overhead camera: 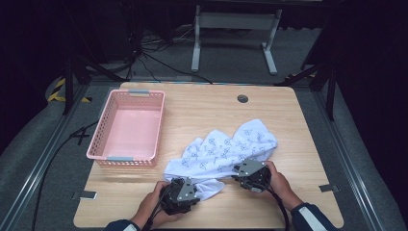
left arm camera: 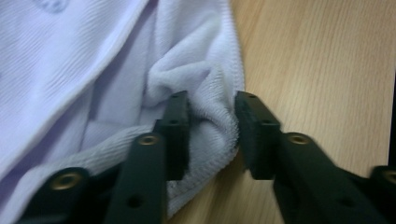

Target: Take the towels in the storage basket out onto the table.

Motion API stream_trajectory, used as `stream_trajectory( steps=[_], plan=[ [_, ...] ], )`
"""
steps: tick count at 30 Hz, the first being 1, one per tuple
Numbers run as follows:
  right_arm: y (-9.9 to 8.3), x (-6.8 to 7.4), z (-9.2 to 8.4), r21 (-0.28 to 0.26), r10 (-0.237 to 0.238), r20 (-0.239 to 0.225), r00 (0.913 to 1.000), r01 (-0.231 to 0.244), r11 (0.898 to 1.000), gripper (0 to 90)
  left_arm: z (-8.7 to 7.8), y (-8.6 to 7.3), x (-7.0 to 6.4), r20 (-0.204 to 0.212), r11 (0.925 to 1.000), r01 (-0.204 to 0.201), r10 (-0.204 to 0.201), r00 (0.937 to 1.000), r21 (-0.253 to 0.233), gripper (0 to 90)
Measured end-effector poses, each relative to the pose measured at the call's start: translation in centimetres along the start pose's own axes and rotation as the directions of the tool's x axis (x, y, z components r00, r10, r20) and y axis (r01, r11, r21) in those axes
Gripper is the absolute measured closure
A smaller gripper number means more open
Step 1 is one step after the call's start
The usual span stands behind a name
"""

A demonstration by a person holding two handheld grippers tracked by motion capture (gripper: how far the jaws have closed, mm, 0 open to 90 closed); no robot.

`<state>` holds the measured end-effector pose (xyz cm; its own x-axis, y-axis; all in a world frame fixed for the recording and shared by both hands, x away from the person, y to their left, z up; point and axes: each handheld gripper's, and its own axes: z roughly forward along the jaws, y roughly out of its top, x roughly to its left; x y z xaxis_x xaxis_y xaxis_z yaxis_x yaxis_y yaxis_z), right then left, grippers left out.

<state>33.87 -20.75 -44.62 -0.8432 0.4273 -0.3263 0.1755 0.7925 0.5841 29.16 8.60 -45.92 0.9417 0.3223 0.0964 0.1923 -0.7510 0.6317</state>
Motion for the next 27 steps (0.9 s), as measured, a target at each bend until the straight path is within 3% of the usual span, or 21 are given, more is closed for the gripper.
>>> stream_trajectory(
  steps=[3, 4, 5, 7, 10, 12, 14, 15, 16, 17, 19, 20, 22, 23, 25, 27],
  plan=[
    [-0.7, -0.8, -0.9, 0.013, -0.011, 0.072, 0.9973, 0.01, 1.0, 84.5, -1.3, -1.0, 0.6, -0.013, 0.9993, 0.026, -0.026, 0.9996, 0.028, 78.1],
    [-1.3, -1.6, -2.0, -0.007, 0.028, 0.109, 0.9936, -0.028, 1.0, 84.9, -1.9, -1.4, 0.8, -0.03, 0.999, 0.031, -0.03, 0.9991, 0.031, 79.8],
    [-1.3, -1.6, -2.0, -0.007, 0.028, 0.109, 0.9936, -0.028, 1.0, 84.9, -2.6, -1.8, 1.0, -0.045, 0.999, 0.037, -0.036, 0.9983, 0.026, 79.8],
    [-1.7, -2.5, -3.1, -0.041, 0.065, 0.164, 0.9844, -0.059, 0.997, 85.1, -3.8, -2.7, 1.5, -0.078, 0.9968, 0.077, -0.079, 0.9938, -0.021, 80.4],
    [-2.6, -4.4, -5.5, -0.128, 0.177, 0.246, 0.953, -0.149, 0.981, 85.3, -5.9, -4.0, 2.1, -0.124, 0.9908, 0.123, -0.129, 0.9838, -0.056, 80.8],
    [-3.4, -5.5, -6.8, -0.178, 0.234, 0.301, 0.9244, -0.187, 0.966, 85.3, -7.3, -4.7, 2.2, -0.165, 0.9862, 0.138, -0.151, 0.9746, -0.092, 81.0],
    [-4.2, -6.4, -8.0, -0.228, 0.297, 0.304, 0.9052, -0.233, 0.945, 85.1, -8.8, -5.2, 2.2, -0.168, 0.9772, 0.141, -0.167, 0.9715, -0.159, 81.3],
    [-4.6, -6.7, -8.6, -0.26, 0.319, 0.281, 0.9051, -0.248, 0.933, 85.1, -9.9, -5.0, 2.0, -0.175, 0.9745, 0.132, -0.164, 0.9709, -0.182, 81.4],
    [-4.6, -6.7, -8.6, -0.26, 0.319, 0.281, 0.9051, -0.248, 0.933, 85.1, -9.9, -5.0, 2.0, -0.175, 0.9745, 0.132, -0.164, 0.9709, -0.182, 81.3],
    [-4.8, -6.5, -8.8, -0.257, 0.316, 0.261, 0.9122, -0.249, 0.934, 85.0, -10.6, -4.8, 1.8, -0.185, 0.9764, 0.107, -0.142, 0.9723, -0.188, 81.3],
    [-4.9, -6.5, -8.8, -0.257, 0.32, 0.255, 0.9125, -0.255, 0.932, 85.1, -11.4, -4.6, 1.6, -0.202, 0.9694, 0.106, -0.152, 0.9674, -0.221, 81.1],
    [-5.0, -6.4, -8.8, -0.246, 0.316, 0.255, 0.9139, -0.255, 0.935, 85.0, -11.7, -4.4, 1.5, -0.197, 0.9645, 0.105, -0.155, 0.968, -0.242, 81.0],
    [-5.2, -6.4, -8.5, -0.224, 0.32, 0.262, 0.9104, -0.265, 0.938, 85.0, -11.8, -4.1, 1.4, -0.241, 0.969, 0.084, -0.141, 0.9602, -0.233, 79.5],
    [-5.3, -6.5, -8.2, -0.216, 0.329, 0.265, 0.9065, -0.276, 0.937, 84.9, -11.6, -4.0, 1.5, -0.234, 0.964, 0.101, -0.16, 0.9589, -0.246, 78.4],
    [-5.7, -6.9, -7.4, -0.17, 0.346, 0.274, 0.8973, -0.309, 0.936, 84.8, -11.2, -4.3, 1.8, -0.203, 0.9599, 0.124, -0.177, 0.963, -0.252, 77.7],
    [-6.2, -7.3, -6.5, -0.134, 0.363, 0.276, 0.8901, -0.338, 0.932, 83.7, -10.5, -4.7, 1.8, -0.193, 0.9662, 0.139, -0.182, 0.9643, -0.217, 73.5]
  ],
)
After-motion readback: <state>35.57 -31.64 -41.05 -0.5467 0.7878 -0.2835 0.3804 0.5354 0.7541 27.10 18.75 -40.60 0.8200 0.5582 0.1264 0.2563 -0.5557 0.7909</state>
